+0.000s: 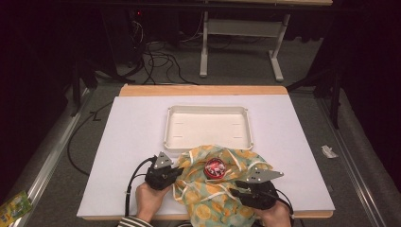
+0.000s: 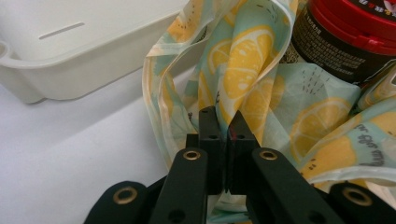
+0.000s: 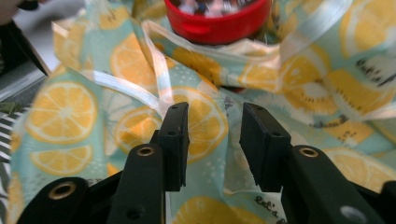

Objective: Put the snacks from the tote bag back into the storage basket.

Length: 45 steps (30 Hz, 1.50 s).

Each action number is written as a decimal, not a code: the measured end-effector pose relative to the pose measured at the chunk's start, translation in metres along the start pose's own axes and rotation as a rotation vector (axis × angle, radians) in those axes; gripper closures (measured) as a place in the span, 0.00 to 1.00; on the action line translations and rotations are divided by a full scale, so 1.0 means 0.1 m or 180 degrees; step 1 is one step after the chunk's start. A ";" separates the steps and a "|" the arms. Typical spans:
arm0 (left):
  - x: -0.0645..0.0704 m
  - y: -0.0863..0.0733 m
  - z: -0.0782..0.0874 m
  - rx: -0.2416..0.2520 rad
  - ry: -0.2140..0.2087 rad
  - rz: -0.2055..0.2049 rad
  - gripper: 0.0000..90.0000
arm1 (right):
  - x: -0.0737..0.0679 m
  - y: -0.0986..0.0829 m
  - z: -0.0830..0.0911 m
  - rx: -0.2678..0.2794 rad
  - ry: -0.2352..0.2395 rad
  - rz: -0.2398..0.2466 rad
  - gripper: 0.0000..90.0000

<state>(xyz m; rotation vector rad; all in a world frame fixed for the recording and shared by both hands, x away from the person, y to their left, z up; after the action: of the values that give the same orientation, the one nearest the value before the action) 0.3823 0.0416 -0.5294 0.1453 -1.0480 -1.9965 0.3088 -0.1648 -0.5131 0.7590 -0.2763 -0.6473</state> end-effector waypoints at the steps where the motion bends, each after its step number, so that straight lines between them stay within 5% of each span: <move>1: 0.00 0.00 0.00 0.0010 -0.0004 0.0015 0.98 | 0.01 -0.02 -0.03 -0.0039 -0.0004 0.0002 0.70; 13: 0.01 0.00 0.00 0.0011 -0.0015 0.0025 0.97 | -0.03 -0.19 -0.24 -0.0265 0.0180 0.0107 1.00; 24: 0.01 -0.01 0.00 0.0007 -0.0019 0.0022 0.97 | -0.02 -0.18 -0.20 -0.0210 0.0126 0.0172 1.00; 28: 0.01 -0.01 0.00 0.0016 -0.0022 0.0027 0.97 | -0.04 -0.10 -0.17 -0.0064 0.0111 0.0164 0.79; 39: 0.01 0.00 0.01 0.0031 -0.0023 0.0033 0.97 | -0.18 0.05 -0.18 0.0043 0.0220 0.0227 0.64; 42: 0.01 0.00 0.01 0.0032 -0.0023 0.0035 0.97 | -0.17 0.05 -0.21 -0.0006 0.0174 0.0270 0.67; 45: 0.01 0.00 0.02 0.0034 -0.0017 0.0025 0.97 | -0.15 0.03 -0.24 -0.0047 0.0094 0.0256 0.84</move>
<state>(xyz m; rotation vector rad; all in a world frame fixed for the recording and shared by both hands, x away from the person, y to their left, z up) 0.3814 0.0422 -0.5281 0.1413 -1.0612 -1.9855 0.3097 -0.1410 -0.5275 0.7390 -0.2733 -0.5611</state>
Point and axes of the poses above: each handheld gripper's, and its own axes: z roughly backward along the jaws, y roughly out of its top, x roughly to its right, the point moved 10 cm from there along -z, roughly forward along the jaws, and after that the axes turned 10 degrees about z, right-handed, at the moved point
